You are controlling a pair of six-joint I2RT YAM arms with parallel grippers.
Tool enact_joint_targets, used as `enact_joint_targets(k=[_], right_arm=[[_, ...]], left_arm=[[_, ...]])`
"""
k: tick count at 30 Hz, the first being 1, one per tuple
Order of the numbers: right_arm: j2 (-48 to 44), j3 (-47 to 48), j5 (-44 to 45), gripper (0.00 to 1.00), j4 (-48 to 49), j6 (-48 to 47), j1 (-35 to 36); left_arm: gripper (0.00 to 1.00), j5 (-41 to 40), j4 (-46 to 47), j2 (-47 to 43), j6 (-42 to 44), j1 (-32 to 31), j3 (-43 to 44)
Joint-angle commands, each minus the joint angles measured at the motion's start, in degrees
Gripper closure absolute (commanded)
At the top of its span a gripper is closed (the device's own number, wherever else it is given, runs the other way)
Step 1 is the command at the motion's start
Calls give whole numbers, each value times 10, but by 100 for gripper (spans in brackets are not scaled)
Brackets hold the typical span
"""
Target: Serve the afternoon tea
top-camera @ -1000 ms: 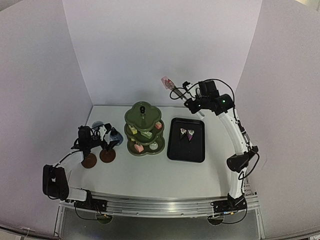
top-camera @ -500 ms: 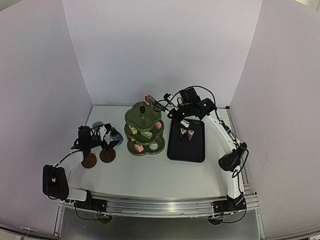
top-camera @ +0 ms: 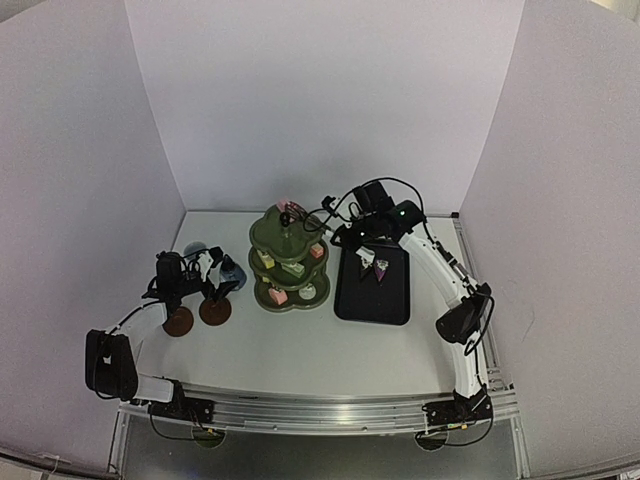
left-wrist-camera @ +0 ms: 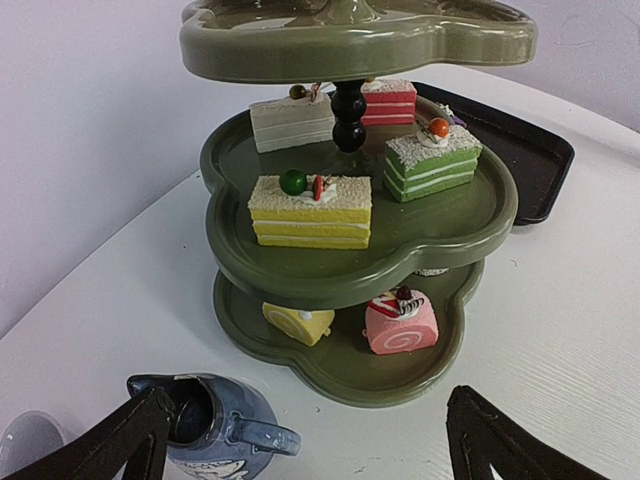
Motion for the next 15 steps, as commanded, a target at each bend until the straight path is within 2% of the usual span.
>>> enact_joint_targets(k=[1, 5, 15], right_arm=[[-16, 13, -4, 80, 23, 3, 3], [-20, 11, 3, 71, 23, 5, 3], [-33, 16, 4, 68, 24, 15, 5]], left_arm=[[4, 8, 3, -18, 6, -2, 3], [4, 8, 4, -17, 7, -1, 2], [4, 7, 2, -20, 9, -1, 0]])
